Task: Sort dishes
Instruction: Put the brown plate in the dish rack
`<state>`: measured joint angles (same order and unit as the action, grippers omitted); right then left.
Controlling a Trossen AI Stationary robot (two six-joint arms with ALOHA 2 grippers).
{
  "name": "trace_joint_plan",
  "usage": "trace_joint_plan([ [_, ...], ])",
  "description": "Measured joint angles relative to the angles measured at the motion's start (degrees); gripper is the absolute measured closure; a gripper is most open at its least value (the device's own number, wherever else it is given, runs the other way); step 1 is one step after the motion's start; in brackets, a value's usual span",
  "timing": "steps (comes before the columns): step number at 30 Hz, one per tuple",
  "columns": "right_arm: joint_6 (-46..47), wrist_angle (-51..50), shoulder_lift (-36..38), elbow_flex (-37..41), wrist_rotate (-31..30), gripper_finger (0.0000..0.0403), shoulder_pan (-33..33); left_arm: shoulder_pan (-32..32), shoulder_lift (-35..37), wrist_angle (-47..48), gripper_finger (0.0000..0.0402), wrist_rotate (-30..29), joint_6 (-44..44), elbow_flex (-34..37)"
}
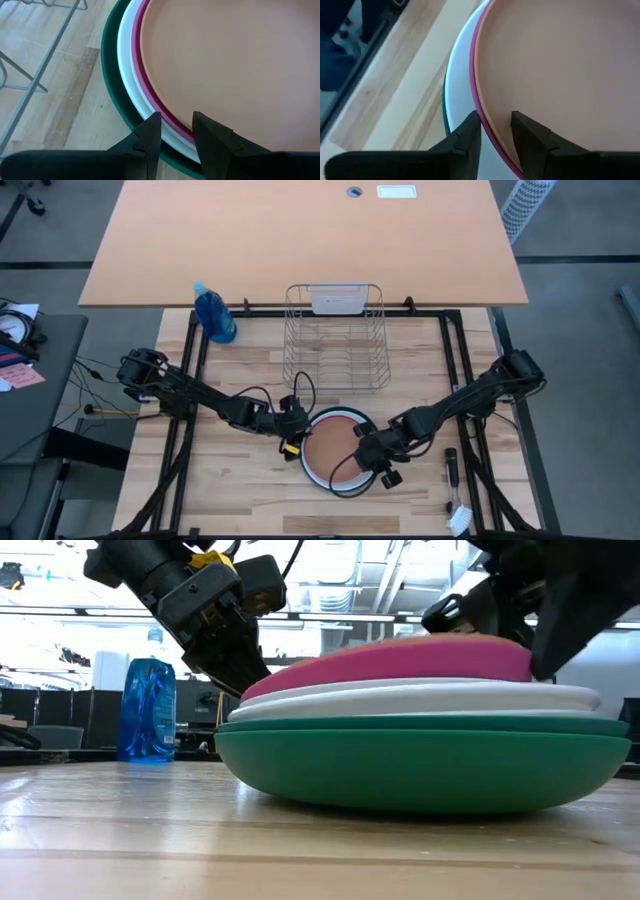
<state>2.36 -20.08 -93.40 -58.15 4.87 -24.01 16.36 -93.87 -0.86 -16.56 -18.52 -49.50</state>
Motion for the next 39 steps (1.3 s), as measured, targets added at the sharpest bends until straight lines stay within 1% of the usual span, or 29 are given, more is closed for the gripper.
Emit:
trace_joint_plan([
  [4, 3.32, -0.16, 0.48, -0.58, -0.16, 0.0275, -0.01, 0.0, -0.02, 0.0, 0.0295, -0.02, -0.02, 0.0],
  [12, 8.65, -0.13, 0.48, -2.49, -0.6, 0.02, -0.2, 0.04, -0.04, -0.04, 0.0295, 0.19, -0.15, 0.0],
  [16, 11.3, 0.15, 0.48, -3.36, 1.04, 0.017, -0.17, 0.07, -0.06, -0.12, 0.0295, 0.22, -0.24, 0.0],
  [18, 12.65, 0.02, 0.48, -3.52, 1.73, 0.016, -0.17, 0.07, -1.46, -1.48, 0.0295, 0.1, -0.36, 0.0],
  [23, 13.53, -0.08, 0.57, -3.72, 2.89, 0.0152, -0.54, 0.0, -6.96, -7.89, 0.0295, 2.16, 1.76, -0.21],
  [26, 14.17, -0.33, 0.59, -3.72, 2.92, 0.0152, -1.34, 0.02, -8.85, -7.91, 0.0295, 3.01, 2.01, -0.26],
  [33, 14.41, -0.24, 0.59, -3.72, 2.73, 0.0152, -2.45, 0.02, -8.61, -8.98, 0.0295, 3.48, 2.25, -0.11],
  [39, 22.65, -0.59, 0.56, -4.63, 5.61, 0.0152, -1.18, 0.02, -8.08, -10.26, 0.0295, 3.92, 3.36, -0.11],
])
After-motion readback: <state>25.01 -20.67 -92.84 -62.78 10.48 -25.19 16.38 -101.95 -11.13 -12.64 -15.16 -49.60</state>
